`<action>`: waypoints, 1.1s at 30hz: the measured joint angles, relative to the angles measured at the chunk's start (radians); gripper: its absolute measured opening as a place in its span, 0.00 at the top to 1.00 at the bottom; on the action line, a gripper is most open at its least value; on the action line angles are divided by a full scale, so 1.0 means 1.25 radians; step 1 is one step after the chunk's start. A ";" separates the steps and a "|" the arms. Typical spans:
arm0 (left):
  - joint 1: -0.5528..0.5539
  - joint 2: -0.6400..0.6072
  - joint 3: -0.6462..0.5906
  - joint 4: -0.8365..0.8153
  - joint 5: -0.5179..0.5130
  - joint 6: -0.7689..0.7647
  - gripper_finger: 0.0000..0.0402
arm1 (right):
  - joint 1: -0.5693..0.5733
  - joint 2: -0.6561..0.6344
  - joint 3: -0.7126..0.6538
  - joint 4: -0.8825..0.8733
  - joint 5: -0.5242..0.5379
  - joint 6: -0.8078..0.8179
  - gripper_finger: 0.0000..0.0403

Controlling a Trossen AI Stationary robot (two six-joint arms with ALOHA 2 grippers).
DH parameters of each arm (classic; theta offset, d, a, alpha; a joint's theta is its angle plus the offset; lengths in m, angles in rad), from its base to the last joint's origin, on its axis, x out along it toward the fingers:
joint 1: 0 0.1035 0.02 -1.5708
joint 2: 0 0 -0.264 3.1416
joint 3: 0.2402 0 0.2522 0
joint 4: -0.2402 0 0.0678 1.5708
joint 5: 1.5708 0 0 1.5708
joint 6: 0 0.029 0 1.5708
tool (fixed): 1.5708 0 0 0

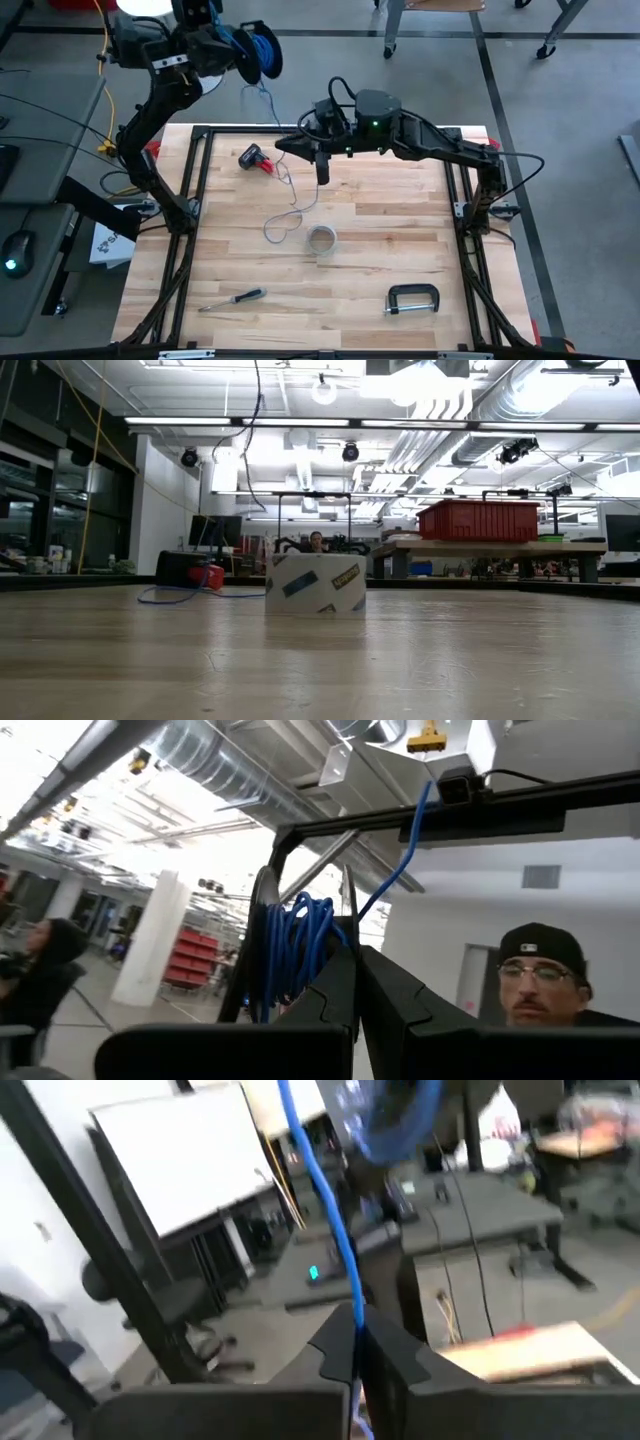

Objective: Coil cords
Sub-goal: Coil the blue wire on the spool

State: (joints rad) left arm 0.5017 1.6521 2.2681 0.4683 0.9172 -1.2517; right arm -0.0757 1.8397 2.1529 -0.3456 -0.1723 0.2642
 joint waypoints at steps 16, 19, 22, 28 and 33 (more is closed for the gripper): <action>0.184 -0.096 0.000 -0.002 0.017 -0.015 1.00 | 0.000 -0.026 -0.030 -0.618 0.132 -0.015 1.00; 0.207 -0.110 0.000 -0.003 0.004 0.002 1.00 | 0.000 -0.025 -0.055 -0.680 0.132 -0.014 1.00; 0.226 -0.120 0.000 -0.004 -0.014 0.023 1.00 | 0.000 -0.025 -0.077 -0.702 0.130 0.011 1.00; 0.257 -0.126 -0.001 -0.014 -0.032 0.046 1.00 | 0.000 -0.027 -0.105 -0.721 0.092 0.040 1.00; 0.264 -0.127 -0.001 -0.013 -0.096 0.076 1.00 | 0.000 -0.027 -0.105 -0.666 0.075 0.077 1.00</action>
State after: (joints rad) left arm 0.8318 1.4933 2.2665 0.4520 0.7970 -1.1569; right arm -0.0757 1.8063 2.0220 -1.1779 -0.0781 0.3609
